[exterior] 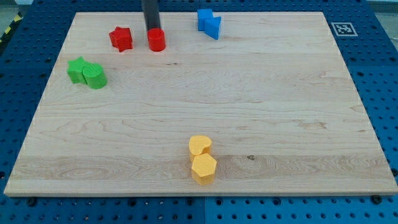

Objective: Separate the red blocks from each other

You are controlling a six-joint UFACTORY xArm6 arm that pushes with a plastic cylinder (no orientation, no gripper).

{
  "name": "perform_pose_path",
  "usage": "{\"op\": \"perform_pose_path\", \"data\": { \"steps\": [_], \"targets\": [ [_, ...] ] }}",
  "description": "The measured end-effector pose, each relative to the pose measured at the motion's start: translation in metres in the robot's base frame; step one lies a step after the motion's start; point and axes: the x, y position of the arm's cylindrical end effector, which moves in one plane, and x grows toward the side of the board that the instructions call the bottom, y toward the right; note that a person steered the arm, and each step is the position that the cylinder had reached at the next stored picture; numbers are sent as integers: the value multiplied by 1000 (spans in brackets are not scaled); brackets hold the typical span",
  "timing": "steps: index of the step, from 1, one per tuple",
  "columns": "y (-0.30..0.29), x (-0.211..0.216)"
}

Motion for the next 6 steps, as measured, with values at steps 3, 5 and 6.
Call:
{"op": "perform_pose_path", "data": {
  "steps": [3, 5, 6],
  "targets": [
    [-3, 20],
    [5, 22],
    [5, 22]
  ]
}}
